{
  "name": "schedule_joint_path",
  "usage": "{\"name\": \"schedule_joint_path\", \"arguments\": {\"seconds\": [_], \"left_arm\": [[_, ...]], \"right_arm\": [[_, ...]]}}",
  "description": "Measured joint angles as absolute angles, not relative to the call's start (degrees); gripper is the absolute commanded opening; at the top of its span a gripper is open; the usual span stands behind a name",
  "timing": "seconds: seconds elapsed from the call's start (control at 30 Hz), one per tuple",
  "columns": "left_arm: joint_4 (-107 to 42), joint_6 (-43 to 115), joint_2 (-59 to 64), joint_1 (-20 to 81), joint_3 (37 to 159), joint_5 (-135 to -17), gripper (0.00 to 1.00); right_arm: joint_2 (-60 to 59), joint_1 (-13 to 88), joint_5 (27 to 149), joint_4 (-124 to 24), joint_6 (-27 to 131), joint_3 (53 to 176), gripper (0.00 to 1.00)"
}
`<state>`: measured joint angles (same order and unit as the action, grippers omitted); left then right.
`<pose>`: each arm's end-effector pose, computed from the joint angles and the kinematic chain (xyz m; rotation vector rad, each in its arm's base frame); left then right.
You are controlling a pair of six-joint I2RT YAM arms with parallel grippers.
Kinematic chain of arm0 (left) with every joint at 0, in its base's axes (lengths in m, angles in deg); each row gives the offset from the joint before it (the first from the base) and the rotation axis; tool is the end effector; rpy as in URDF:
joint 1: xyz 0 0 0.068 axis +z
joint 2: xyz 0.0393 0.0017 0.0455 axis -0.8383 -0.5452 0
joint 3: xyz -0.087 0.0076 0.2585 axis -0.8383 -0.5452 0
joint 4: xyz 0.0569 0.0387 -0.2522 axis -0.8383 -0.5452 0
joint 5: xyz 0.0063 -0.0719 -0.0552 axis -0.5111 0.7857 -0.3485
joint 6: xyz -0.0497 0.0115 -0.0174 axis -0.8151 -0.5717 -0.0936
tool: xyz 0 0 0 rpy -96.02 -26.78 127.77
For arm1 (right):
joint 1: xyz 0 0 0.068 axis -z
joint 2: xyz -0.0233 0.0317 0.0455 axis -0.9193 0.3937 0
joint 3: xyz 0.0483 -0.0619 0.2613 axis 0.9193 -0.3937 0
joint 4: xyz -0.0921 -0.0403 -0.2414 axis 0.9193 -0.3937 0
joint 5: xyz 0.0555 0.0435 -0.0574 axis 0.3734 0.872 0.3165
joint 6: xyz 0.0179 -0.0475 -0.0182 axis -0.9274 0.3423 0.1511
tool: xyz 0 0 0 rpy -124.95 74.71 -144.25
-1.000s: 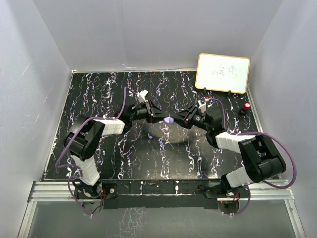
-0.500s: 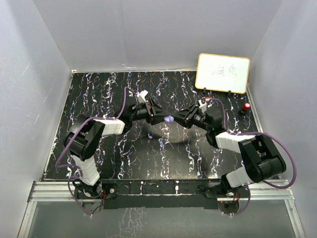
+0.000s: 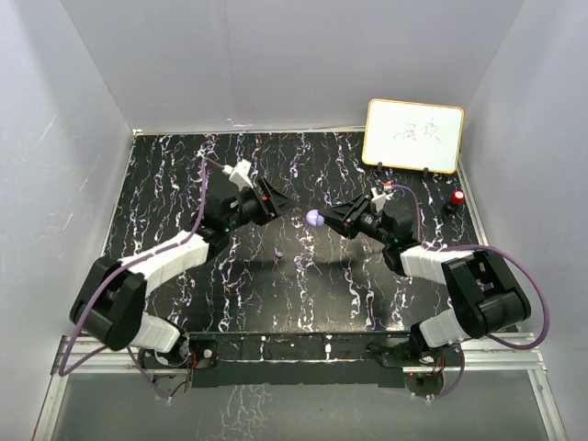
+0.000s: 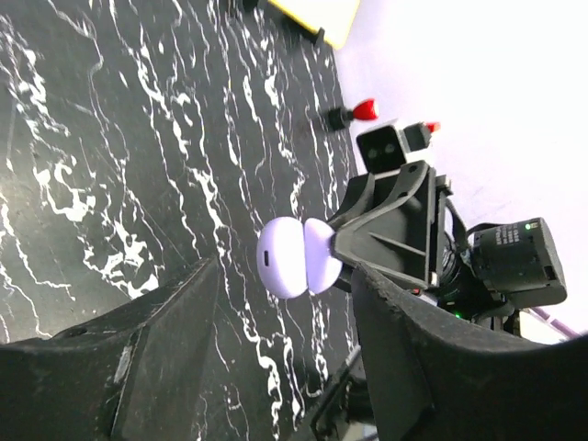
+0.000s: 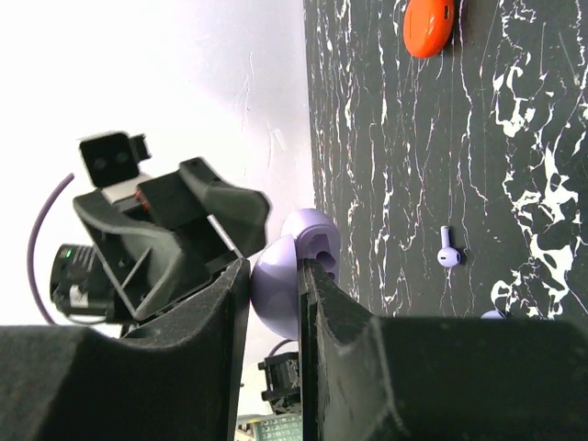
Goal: Insert the wireless bluetooth earbuds into the charging case
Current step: Adjust the charging case.
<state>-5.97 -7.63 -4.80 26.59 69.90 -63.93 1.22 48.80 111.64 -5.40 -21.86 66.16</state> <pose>0.2712 -0.1734 0.2486 -0.1315 1.9577 -1.3509 0.2583 0.1032 0.1851 0.6738 1.9911 1.6275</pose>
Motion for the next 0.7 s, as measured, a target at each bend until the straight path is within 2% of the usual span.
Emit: {"name": "schedule_joint_path", "arguments": {"seconds": [0.27, 0.7], "left_arm": [[-6.0, -1.7, 2.8, 20.3, 63.9, -81.0, 0.44], [4.8, 2.4, -1.5, 8.4, 60.3, -101.2, 0.43]], "right_arm": [[1.2, 48.9, 110.2, -5.4, -23.5, 66.2, 0.11], [1.2, 48.9, 107.8, -5.3, -26.6, 66.2, 0.1]]}}
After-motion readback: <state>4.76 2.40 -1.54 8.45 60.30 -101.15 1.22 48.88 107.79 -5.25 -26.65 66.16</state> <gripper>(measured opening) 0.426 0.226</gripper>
